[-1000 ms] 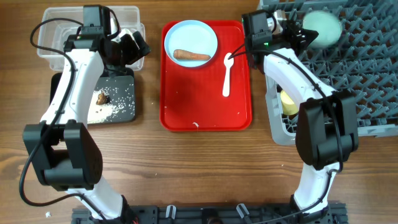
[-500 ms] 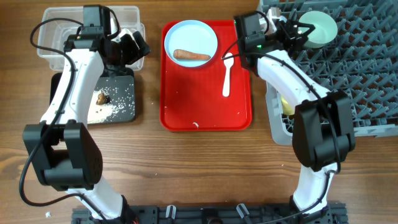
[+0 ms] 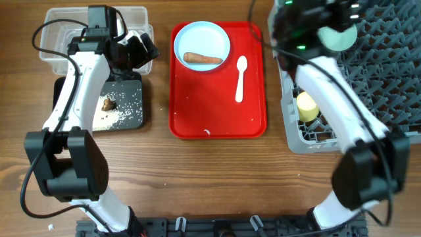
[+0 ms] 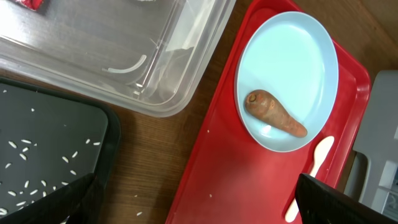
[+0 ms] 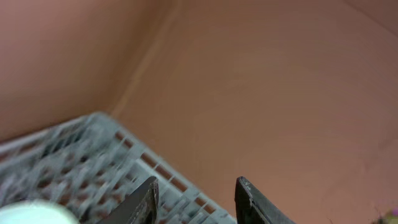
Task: Sort waste into correct bins and load items into the dishwasher rack
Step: 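Lower the green bowl into the rack's back corner and release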
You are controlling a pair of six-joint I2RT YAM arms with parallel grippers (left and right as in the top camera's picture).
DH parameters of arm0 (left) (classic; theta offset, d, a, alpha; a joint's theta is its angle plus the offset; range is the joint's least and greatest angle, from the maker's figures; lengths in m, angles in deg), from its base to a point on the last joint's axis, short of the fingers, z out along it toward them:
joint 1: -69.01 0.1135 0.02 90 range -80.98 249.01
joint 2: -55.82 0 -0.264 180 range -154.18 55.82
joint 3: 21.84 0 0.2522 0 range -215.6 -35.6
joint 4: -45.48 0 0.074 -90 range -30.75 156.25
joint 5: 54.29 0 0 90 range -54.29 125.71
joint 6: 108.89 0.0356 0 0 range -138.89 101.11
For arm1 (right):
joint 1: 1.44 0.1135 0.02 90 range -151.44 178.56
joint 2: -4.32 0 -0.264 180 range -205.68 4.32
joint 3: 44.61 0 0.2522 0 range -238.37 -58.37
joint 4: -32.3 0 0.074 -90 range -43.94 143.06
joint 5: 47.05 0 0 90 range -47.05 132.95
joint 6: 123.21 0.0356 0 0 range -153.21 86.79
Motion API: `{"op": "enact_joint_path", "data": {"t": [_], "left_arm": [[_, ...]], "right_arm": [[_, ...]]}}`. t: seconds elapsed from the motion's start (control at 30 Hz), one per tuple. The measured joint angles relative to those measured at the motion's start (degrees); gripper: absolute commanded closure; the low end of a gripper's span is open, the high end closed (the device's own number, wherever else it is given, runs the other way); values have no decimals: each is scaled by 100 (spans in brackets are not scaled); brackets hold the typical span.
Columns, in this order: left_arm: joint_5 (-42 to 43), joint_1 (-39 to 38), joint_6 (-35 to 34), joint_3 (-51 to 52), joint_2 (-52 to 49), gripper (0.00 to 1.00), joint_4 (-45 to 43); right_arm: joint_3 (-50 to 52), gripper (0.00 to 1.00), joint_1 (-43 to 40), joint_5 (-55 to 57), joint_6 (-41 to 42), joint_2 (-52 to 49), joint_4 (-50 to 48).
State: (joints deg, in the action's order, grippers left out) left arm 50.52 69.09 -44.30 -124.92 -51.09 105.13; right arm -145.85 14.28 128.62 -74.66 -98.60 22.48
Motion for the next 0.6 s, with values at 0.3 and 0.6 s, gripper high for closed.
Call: {"op": "enact_joint_path", "data": {"t": [0.3, 0.6], "left_arm": [[0, 0, 0, 0, 0, 0, -2], [0, 0, 0, 0, 0, 0, 0]], "right_arm": [[-83, 46, -149, -1414, 420, 177, 1222], [-28, 4, -114, -4994, 3283, 490, 4319]]}}
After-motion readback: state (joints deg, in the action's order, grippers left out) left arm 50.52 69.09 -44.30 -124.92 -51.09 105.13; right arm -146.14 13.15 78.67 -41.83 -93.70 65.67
